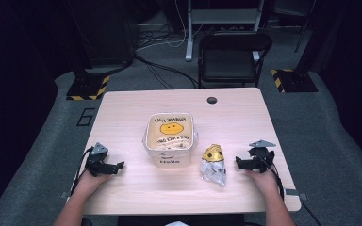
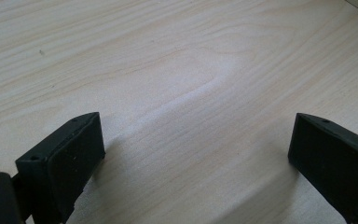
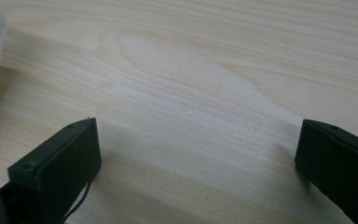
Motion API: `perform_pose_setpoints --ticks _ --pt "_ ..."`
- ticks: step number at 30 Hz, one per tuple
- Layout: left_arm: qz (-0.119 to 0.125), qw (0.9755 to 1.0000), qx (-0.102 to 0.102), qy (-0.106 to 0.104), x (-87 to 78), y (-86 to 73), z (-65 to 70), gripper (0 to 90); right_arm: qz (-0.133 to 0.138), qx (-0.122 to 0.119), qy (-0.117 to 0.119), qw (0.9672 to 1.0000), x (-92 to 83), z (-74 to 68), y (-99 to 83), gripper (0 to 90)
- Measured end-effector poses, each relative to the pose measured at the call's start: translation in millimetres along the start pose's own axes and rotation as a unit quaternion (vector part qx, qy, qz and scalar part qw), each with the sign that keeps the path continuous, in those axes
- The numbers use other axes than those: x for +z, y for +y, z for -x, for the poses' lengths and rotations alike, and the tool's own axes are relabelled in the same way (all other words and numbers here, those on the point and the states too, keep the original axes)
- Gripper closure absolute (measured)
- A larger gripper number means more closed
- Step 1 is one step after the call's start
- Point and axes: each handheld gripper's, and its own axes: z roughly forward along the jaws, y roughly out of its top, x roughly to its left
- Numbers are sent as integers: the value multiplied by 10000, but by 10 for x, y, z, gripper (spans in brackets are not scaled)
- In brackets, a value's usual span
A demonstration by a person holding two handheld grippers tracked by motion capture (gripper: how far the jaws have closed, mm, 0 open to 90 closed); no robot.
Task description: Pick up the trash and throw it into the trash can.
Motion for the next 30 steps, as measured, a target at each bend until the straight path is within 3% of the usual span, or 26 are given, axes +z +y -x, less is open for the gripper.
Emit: perform_pose_setpoints --ticks 8,13,19,30 --pt "-4 10000 -6 1 0 1 1 34 -100 28 16 9999 -18 -17 14 13" --pt "1 10000 -15 -1 0 1 2 34 -207 -85 120 9997 -69 -43 41 144" --pt "-9 10000 -3 1 -1 1 0 34 -355 -65 140 9993 -113 -87 74 201" --pt "6 10000 9 -6 5 5 -3 33 54 -150 366 9992 -392 -191 148 215"
